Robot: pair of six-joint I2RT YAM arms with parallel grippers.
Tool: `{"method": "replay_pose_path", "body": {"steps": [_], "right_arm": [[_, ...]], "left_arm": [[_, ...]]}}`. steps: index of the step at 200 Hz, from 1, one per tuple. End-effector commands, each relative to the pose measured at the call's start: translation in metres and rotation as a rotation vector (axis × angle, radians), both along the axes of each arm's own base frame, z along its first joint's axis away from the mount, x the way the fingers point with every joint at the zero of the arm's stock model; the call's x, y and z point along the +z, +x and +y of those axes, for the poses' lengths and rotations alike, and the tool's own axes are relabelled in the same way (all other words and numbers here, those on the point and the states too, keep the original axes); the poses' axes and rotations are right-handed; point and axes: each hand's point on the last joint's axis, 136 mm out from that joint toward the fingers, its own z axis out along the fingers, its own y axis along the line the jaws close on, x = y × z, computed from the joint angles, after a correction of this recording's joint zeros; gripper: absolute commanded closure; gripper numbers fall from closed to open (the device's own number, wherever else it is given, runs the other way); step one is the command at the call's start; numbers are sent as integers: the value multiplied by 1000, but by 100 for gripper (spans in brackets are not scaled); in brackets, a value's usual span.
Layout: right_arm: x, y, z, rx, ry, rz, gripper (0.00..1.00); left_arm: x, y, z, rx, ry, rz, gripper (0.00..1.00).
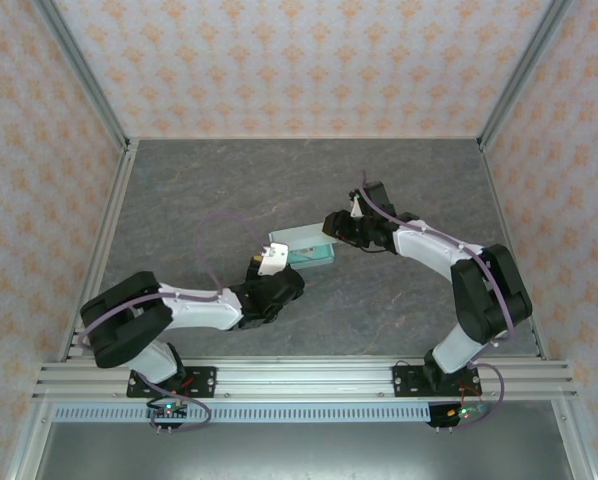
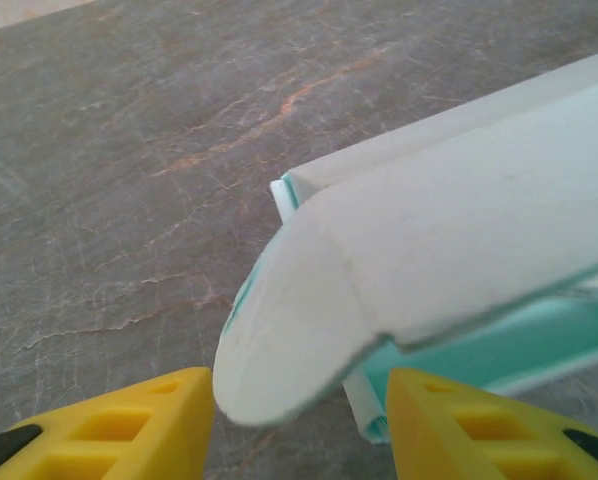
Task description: Fold the paper box
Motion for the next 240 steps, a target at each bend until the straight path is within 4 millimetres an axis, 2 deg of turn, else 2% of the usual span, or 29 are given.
{"method": "replay_pose_path", "body": {"steps": [1, 51, 91, 122, 154, 202, 240], "right_arm": [[-12, 0, -2, -6, -41, 4, 53], [-14, -3, -2, 5, -78, -6, 54], [-14, -4, -2, 16, -111, -20, 55], [-18, -7, -3, 24, -140, -24, 55], [-20, -9, 1, 40, -155, -32, 56], [-23, -11, -1, 49, -180, -37, 56], [-28, -13, 0, 57, -180, -30, 56]], "left_arm": [[-6, -21, 0, -98, 16, 105, 48], [16, -52, -2, -217, -104, 225, 42], [51, -65, -9, -314, -277, 311, 40], [77, -43, 5, -233, -382, 290, 39], [83, -7, 15, -151, -462, 273, 39], [58, 38, 8, -83, -560, 326, 39], [32, 48, 1, -74, -568, 381, 39]]}}
